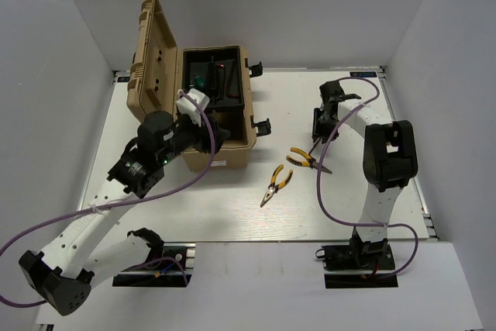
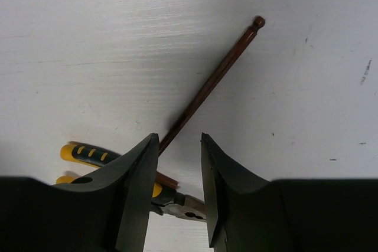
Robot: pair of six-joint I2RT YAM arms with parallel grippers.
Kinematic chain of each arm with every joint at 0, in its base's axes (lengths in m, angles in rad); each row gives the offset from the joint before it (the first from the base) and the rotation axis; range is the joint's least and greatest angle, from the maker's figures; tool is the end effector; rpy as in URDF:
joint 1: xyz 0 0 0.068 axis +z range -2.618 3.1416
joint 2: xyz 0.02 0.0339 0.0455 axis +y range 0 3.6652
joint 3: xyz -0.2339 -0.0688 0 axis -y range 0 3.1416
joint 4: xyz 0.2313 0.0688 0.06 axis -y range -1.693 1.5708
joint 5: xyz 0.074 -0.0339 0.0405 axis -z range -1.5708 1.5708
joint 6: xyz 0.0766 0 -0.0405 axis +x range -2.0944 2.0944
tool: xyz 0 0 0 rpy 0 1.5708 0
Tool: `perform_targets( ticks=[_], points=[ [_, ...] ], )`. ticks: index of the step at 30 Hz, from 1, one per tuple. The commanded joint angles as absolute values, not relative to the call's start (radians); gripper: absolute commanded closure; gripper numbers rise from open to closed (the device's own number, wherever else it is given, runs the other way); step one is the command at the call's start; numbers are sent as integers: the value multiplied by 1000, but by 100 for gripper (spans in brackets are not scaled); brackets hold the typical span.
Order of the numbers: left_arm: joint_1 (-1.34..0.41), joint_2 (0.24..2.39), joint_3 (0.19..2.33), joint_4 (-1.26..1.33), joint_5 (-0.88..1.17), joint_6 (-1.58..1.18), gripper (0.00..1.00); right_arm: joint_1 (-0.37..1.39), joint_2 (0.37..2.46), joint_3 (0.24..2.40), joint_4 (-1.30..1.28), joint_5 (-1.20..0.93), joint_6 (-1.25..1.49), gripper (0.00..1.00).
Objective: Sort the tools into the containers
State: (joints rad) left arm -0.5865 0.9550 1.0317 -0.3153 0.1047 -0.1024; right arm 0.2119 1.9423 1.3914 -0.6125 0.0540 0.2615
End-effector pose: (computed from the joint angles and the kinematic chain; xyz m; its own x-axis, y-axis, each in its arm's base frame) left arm 0.2095 -0.1488 0.3465 -0.2607 0.0512 -0.9641 0.6115 0.7814 -0.1239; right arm 0.3851 0.0786 0.1233 -0.9160 0.0670 -0.3956 0.0494 0.9973 0.0546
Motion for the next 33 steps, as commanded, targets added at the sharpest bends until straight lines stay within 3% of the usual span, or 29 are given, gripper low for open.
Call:
perform_targets(
  ticks=[1, 10, 15, 16, 20, 28, 33],
  points=[
    [-592, 922, 953, -380, 123, -89, 23, 225, 1921, 1379, -601, 113, 279, 59],
    [-601, 792, 868, -474, 123, -109, 23, 261, 2017, 1417, -609, 149, 288, 60],
    [-601, 721, 827, -523, 132, -109, 23, 290, 2042, 1404, -604, 196, 299, 68],
    [-601, 695, 818, -523, 132, -118, 23, 290, 2043, 1391, -604, 195, 299, 70],
    [-601, 657, 807, -535, 123, -118, 23, 287, 2051, 1370, -600, 181, 308, 100],
    [-601, 646, 784, -535, 132, -118, 23, 256, 2057, 1479, -640, 14, 278, 100],
    [-601, 646, 775, -526, 164, -109, 23, 247, 2057, 1693, -696, -158, 198, 100]
  ],
)
